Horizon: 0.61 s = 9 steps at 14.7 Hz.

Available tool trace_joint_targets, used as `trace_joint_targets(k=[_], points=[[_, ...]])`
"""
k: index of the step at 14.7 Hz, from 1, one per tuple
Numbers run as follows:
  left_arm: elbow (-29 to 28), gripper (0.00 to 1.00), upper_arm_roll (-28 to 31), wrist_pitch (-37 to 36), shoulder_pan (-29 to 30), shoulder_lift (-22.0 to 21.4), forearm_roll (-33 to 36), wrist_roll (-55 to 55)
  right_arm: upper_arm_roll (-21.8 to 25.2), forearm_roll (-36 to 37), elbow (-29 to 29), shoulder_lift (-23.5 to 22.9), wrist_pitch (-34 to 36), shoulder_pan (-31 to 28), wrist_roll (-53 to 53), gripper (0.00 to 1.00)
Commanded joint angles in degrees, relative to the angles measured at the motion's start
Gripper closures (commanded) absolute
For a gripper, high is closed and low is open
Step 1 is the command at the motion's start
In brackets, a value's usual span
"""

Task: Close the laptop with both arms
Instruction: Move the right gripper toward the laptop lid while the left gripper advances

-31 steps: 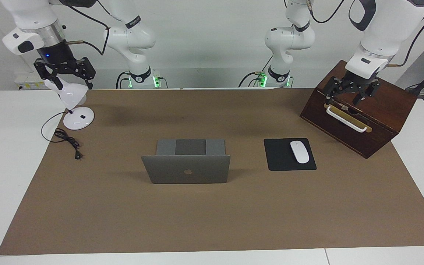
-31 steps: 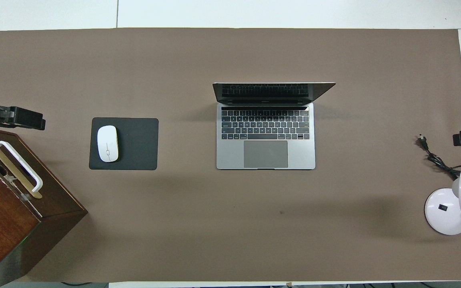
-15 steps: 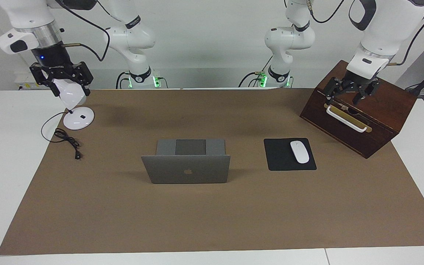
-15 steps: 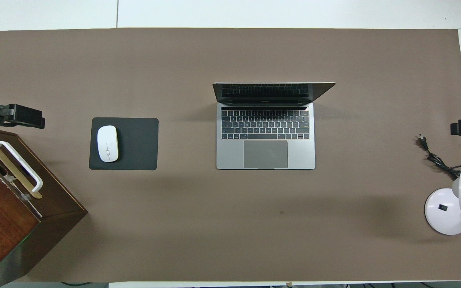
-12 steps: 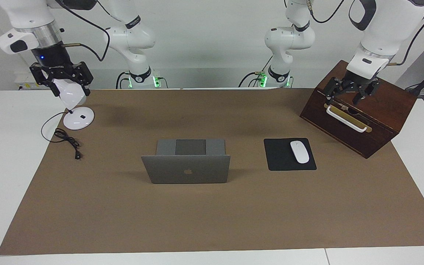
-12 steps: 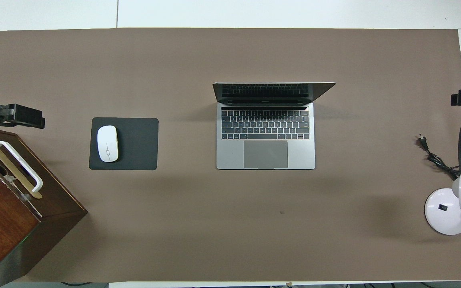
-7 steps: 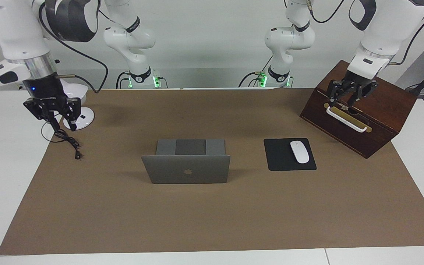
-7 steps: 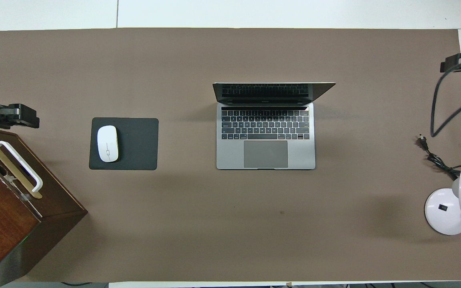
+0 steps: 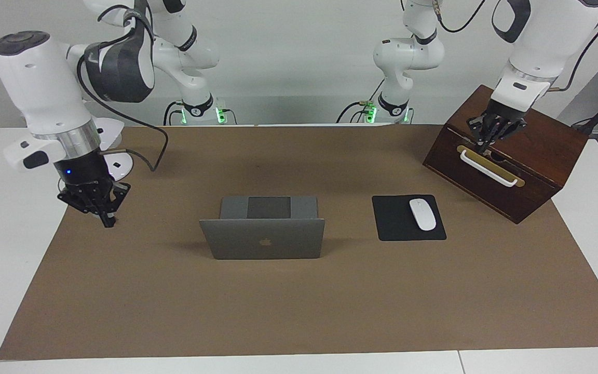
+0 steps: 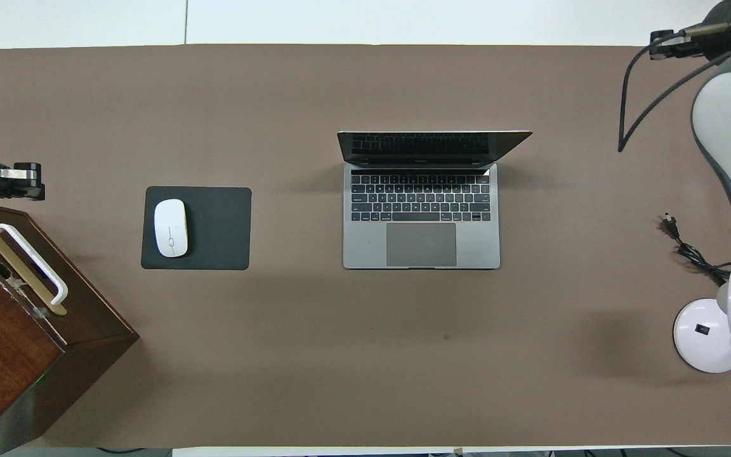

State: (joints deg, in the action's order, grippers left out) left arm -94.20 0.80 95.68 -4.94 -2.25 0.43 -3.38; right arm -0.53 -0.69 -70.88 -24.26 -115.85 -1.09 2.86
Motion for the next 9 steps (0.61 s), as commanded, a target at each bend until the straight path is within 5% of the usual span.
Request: trace_joint_targets(k=[1,5,9], points=[[-2.04,1.00,-0.01,3.01,-0.50,-1.45,0.62,-1.02,-1.75,-0.45,12.86,-9.73,1.94,-0.06,-4.16,1.00],[-3.61,1.00,-0.45,9.50,-1.99,-1.44,0.62,-0.93,-0.97,0.60,15.24,-13.52,-1.21,7.04,-12.51,1.00],[-12.39,1.00,-0.54,17.40,-4.97,-4.77,-1.05,-0.93,-0.70,6.31,15.15,-14.23,-1.84,14.00,-23.50,1.00]])
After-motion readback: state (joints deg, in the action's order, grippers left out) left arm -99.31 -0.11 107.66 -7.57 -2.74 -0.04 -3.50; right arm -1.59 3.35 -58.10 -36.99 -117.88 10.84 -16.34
